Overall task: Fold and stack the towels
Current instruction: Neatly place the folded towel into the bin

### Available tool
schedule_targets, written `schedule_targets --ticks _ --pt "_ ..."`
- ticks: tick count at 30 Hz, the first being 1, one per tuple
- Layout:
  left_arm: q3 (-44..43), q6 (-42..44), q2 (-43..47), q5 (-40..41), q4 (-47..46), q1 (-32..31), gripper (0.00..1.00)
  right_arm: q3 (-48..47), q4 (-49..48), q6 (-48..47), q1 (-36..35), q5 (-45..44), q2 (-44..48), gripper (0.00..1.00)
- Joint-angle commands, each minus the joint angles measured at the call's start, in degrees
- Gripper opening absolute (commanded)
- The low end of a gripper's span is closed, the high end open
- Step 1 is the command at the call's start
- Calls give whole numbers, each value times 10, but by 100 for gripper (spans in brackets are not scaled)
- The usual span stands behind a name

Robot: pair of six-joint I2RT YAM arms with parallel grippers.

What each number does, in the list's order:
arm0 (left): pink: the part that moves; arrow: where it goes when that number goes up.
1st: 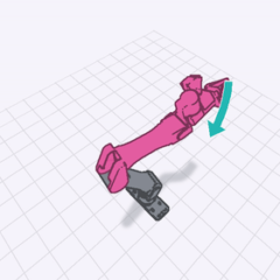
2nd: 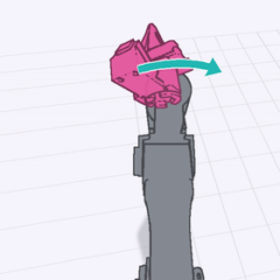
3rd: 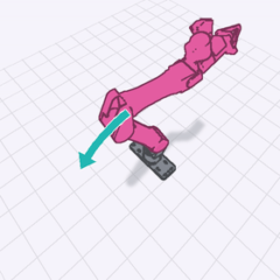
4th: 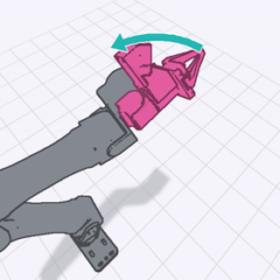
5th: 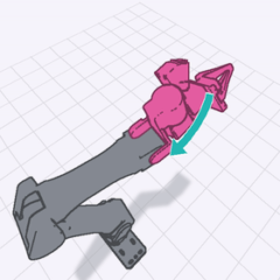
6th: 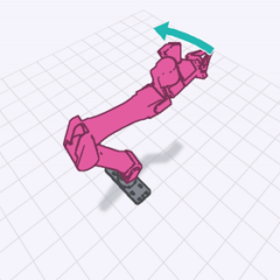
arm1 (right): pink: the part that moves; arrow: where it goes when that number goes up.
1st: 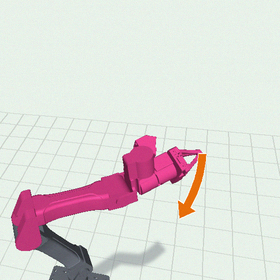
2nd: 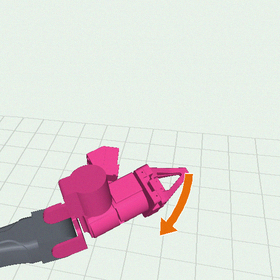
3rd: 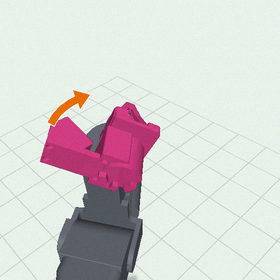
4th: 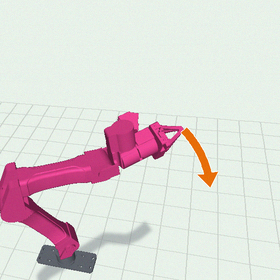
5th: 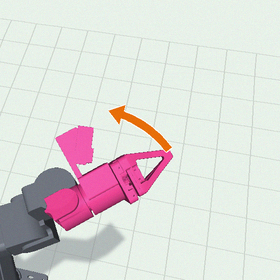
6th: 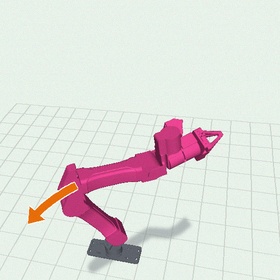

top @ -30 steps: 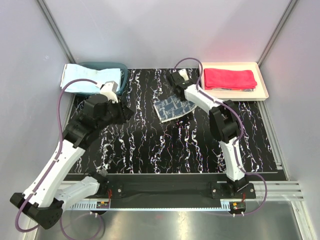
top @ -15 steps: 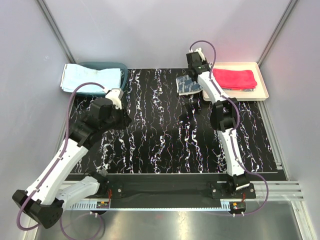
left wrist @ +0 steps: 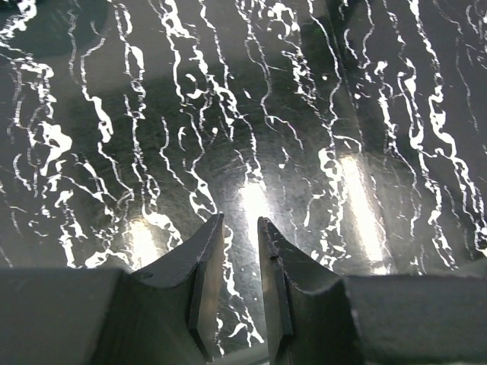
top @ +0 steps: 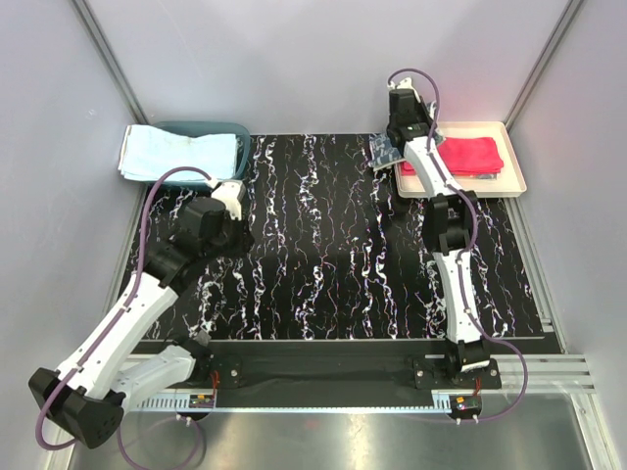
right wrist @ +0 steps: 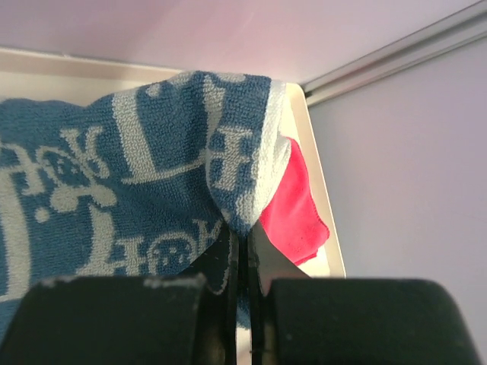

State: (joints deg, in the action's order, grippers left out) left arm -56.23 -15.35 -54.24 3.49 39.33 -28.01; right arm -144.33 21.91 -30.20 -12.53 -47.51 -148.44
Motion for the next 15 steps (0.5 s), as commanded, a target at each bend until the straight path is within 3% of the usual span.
schedule_targets --ticks 1,15 --pt "4 14 20 31 -31 5 29 39 -32 -2 23 26 62 0" --pt "10 14 23 28 -34 7 29 94 -42 8 56 57 128 0"
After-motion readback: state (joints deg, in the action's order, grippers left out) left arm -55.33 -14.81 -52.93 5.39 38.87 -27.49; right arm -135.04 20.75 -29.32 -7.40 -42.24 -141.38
